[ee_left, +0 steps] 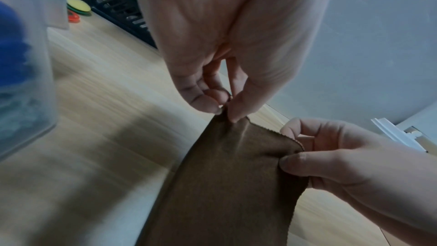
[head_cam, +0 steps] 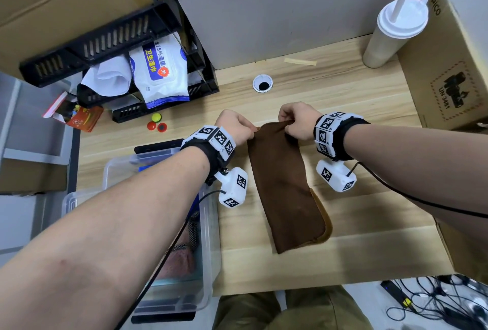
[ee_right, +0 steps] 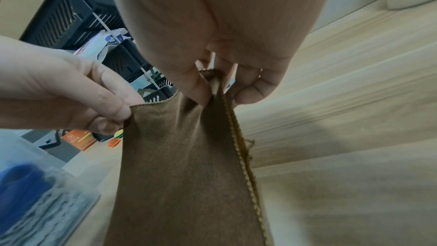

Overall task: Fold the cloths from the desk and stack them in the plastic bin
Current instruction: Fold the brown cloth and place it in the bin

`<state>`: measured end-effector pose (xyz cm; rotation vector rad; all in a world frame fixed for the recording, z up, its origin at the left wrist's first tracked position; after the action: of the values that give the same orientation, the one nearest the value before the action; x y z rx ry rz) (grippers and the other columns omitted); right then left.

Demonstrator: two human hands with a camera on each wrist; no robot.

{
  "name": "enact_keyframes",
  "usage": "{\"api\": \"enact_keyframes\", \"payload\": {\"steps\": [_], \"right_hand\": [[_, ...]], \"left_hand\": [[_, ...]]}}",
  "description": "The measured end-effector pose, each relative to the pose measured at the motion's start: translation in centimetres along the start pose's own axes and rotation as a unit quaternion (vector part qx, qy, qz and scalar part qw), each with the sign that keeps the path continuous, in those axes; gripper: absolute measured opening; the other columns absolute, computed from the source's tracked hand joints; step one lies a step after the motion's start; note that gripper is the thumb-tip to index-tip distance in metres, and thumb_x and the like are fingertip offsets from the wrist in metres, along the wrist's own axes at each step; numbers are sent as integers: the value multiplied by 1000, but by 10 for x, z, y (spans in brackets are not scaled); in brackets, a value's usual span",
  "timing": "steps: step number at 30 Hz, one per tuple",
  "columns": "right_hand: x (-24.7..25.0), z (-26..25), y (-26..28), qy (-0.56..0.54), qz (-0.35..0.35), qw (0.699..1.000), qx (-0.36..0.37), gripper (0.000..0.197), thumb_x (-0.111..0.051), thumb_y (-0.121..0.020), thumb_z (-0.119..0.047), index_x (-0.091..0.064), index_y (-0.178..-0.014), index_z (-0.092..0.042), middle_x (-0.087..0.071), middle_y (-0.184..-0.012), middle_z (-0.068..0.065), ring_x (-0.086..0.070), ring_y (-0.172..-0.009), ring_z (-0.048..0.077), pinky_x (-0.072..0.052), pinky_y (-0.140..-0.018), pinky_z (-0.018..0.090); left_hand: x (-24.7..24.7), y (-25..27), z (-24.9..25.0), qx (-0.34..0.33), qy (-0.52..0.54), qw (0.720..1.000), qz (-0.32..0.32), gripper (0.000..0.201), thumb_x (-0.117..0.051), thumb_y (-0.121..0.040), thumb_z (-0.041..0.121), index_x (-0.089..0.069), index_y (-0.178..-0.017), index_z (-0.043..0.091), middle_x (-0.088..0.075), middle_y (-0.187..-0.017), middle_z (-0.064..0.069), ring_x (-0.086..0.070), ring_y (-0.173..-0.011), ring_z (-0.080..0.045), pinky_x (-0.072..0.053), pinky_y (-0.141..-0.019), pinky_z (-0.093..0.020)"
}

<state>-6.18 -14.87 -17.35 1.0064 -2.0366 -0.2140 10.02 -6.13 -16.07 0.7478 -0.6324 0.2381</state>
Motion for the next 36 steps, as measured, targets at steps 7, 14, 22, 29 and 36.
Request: {"api": "enact_keyframes", "payload": {"steps": [7, 14, 22, 29, 36], "right_hand": [[3, 7, -8, 0, 5, 1000, -28, 33, -53, -77, -4, -59, -99, -27, -63, -93, -4, -63, -84, 21, -56, -76, 32], [30, -10, -12, -28, 76, 997, 1, 28, -53, -76, -5, -65, -90, -27, -67, -87, -5, -63, -82, 18, -52, -74, 26], [34, -26, 14, 12, 2, 1000, 10, 23, -61, -75, -4, -64, -74, -27, -68, -79, -4, -65, -77, 18, -56, -76, 30], [-22, 2, 77, 143, -195, 970, -25, 17, -66, -76, -8, -76, -84, -19, -71, -78, -4, -63, -71, 14, -57, -69, 28], [-73, 36, 106, 153, -233, 960, -41, 21, -67, -74, -6, -75, -84, -23, -69, -79, -9, -67, -82, 14, -56, -76, 25]], "left_hand": [[4, -7, -1, -15, -7, 999, 50, 28, -59, -77, 3, -70, -73, 28, -66, -78, 5, -63, -70, -15, -47, -60, -19], [27, -8, 21, -64, 27, 990, 121, 24, -47, -80, 0, -59, -88, 20, -55, -72, 8, -51, -63, -9, -40, -58, -17], [11, 20, 37, -94, -66, 991, -75, 22, -57, -67, 8, -68, -81, 21, -63, -67, 1, -55, -62, -17, -51, -68, -26], [-67, 74, -6, -76, -259, 922, -276, 22, -68, -69, 6, -73, -79, 26, -75, -89, -1, -63, -75, -15, -54, -70, -26], [-101, 94, -31, -76, -330, 891, -302, 19, -79, -67, 12, -68, -79, 23, -63, -74, 3, -55, -61, -12, -46, -56, -20]]}}
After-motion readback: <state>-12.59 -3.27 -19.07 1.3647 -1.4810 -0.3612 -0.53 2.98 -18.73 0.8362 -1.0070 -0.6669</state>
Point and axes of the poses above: each hand's wrist, its own y-axis away from the middle knuckle, its own x-axis out of the back of the hand, z = x × y, the point moved 7 cm from there along -y, towards the middle knuckle
